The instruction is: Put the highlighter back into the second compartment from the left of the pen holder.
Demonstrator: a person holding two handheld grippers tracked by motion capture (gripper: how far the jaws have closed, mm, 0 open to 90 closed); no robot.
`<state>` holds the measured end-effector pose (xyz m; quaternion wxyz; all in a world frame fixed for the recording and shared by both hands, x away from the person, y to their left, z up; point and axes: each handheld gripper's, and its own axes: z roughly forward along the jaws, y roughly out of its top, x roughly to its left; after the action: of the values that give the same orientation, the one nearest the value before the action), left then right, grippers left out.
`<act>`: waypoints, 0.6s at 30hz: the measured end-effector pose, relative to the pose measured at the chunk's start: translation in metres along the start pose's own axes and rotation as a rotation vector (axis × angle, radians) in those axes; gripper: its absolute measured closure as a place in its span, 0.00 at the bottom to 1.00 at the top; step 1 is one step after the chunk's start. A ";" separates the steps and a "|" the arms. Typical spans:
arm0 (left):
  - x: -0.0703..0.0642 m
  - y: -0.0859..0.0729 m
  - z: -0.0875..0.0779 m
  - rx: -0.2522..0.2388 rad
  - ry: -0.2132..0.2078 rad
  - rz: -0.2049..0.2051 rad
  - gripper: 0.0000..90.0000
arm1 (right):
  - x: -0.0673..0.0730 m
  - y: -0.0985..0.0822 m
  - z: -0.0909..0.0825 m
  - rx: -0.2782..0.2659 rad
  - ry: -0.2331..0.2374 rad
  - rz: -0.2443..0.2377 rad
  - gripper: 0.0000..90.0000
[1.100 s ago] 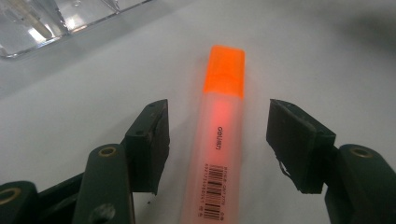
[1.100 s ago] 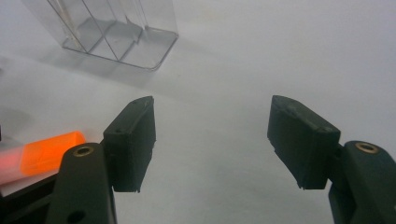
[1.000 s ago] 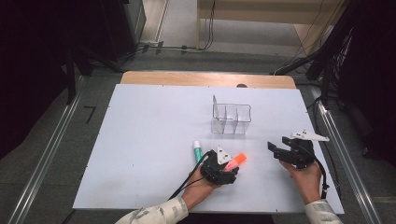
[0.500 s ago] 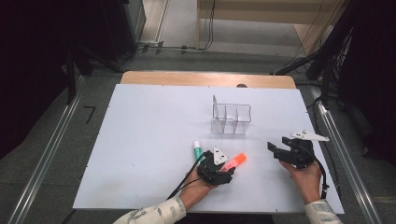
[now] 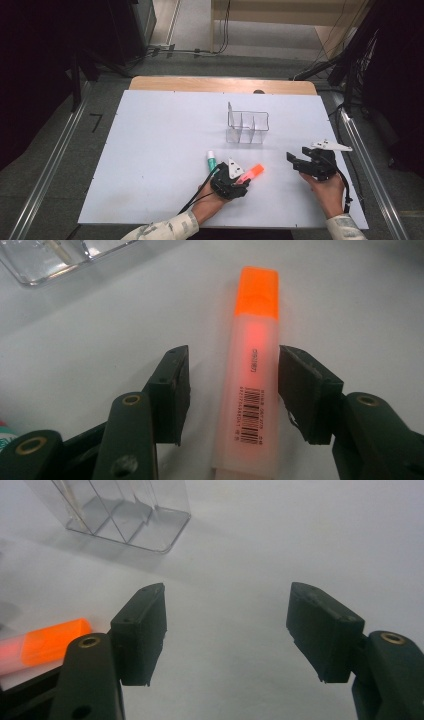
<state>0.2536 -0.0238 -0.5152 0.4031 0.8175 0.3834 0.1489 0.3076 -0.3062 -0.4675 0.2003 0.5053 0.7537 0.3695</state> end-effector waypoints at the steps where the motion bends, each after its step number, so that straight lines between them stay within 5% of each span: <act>1: 0.000 0.000 0.000 0.001 0.001 0.002 0.53 | 0.000 0.000 0.000 -0.001 0.000 -0.001 0.34; 18: -0.007 -0.004 -0.003 0.004 0.022 0.031 0.69 | 0.000 0.000 0.000 0.000 -0.001 0.001 0.34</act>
<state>0.2455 -0.0259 -0.5158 0.3950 0.8224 0.3754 0.1636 0.3076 -0.3059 -0.4675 0.2005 0.5058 0.7533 0.3695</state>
